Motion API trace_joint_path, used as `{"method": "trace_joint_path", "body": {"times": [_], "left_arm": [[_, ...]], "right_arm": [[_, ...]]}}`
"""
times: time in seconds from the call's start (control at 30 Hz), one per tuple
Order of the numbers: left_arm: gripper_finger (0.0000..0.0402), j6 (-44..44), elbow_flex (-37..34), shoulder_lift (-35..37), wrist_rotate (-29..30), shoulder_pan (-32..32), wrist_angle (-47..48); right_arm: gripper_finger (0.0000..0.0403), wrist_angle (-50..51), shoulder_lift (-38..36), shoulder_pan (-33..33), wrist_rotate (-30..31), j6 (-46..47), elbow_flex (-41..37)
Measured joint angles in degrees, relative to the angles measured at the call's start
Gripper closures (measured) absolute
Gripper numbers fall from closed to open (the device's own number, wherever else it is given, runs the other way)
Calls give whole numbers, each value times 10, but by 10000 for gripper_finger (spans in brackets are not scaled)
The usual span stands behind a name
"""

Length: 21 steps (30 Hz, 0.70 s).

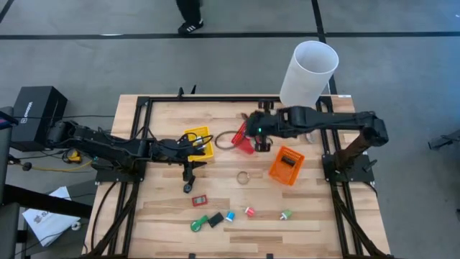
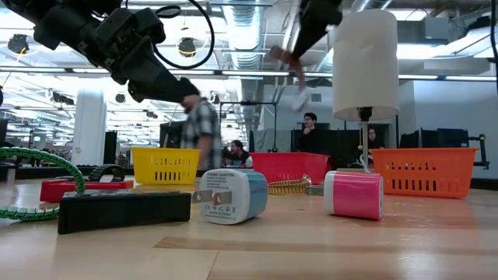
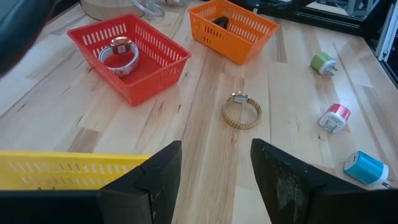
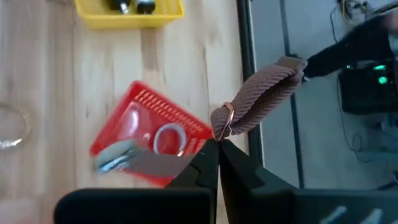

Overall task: Pick & Place Office items
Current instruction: Put the purple watch into the red basket

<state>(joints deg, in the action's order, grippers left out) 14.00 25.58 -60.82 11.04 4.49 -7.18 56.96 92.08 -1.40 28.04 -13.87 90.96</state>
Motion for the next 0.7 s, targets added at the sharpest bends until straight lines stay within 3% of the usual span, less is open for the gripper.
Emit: {"method": "trace_joint_path", "body": {"times": [0.2, 0.4, 0.7], "left_arm": [[215, 0, 0, 0, 0, 0, -3], [215, 0, 0, 0, 0, 1, -7], [215, 0, 0, 0, 0, 1, -10]], "right_arm": [[403, -99, 16, -53, -72, -4, -78], [403, -174, 51, -70, -75, 6, -146], [403, -217, 105, -73, -77, 0, -151]]}}
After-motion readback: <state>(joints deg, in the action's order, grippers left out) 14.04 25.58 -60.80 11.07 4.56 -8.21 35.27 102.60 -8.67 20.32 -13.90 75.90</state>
